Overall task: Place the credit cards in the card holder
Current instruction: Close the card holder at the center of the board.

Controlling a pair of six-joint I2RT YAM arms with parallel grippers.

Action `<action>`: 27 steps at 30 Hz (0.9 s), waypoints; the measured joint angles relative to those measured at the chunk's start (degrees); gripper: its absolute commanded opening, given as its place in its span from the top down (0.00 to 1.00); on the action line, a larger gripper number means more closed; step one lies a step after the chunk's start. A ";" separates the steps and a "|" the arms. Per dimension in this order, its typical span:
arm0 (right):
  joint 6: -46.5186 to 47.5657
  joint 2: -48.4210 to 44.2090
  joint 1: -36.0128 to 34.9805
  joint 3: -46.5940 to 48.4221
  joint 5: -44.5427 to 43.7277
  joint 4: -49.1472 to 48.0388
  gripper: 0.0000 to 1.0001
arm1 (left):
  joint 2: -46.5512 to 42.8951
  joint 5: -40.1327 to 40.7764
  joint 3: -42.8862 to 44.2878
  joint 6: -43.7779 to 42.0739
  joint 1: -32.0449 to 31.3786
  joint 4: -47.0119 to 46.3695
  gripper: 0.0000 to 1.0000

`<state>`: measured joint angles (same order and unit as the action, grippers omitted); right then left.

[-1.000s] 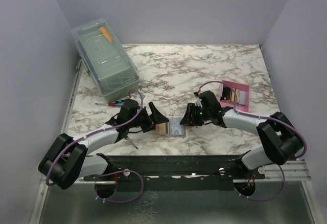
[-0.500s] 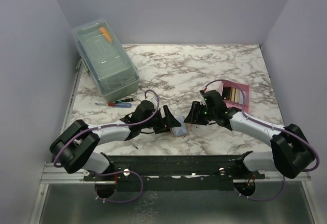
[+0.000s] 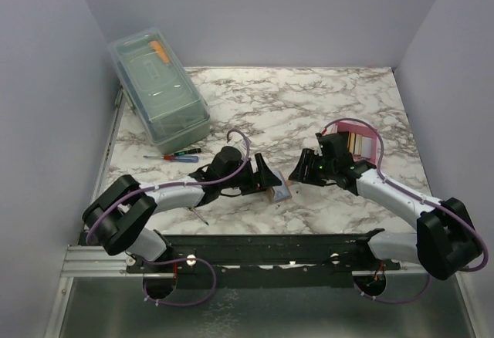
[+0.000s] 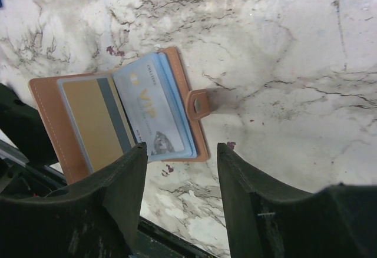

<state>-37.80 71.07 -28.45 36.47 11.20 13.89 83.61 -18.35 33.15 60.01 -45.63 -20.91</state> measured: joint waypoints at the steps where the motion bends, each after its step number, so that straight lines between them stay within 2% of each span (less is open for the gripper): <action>1: 0.26 0.00 0.35 0.00 0.00 0.13 0.45 | 0.00 0.11 0.55 -0.22 0.00 0.26 0.18; 8: 1.46 0.31 3.17 -0.70 1.36 -0.94 0.47 | 2.21 0.79 4.55 -1.36 0.00 0.48 0.20; 14: 2.05 2.29 4.02 -1.42 3.74 -3.06 0.59 | 7.61 0.85 7.10 -2.47 0.00 0.46 0.27; 22: 3.13 4.35 4.04 -1.42 4.96 -5.44 0.72 | 11.78 1.03 8.63 -3.96 0.00 0.42 0.57; 27: 3.58 6.03 4.04 -1.40 5.20 -6.10 0.76 | 11.96 2.23 8.63 -5.18 0.00 0.55 0.77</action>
<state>-34.22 77.10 -24.40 35.07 16.40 7.79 95.57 -16.12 41.78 54.83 -45.63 -20.36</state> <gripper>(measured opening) 0.263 0.341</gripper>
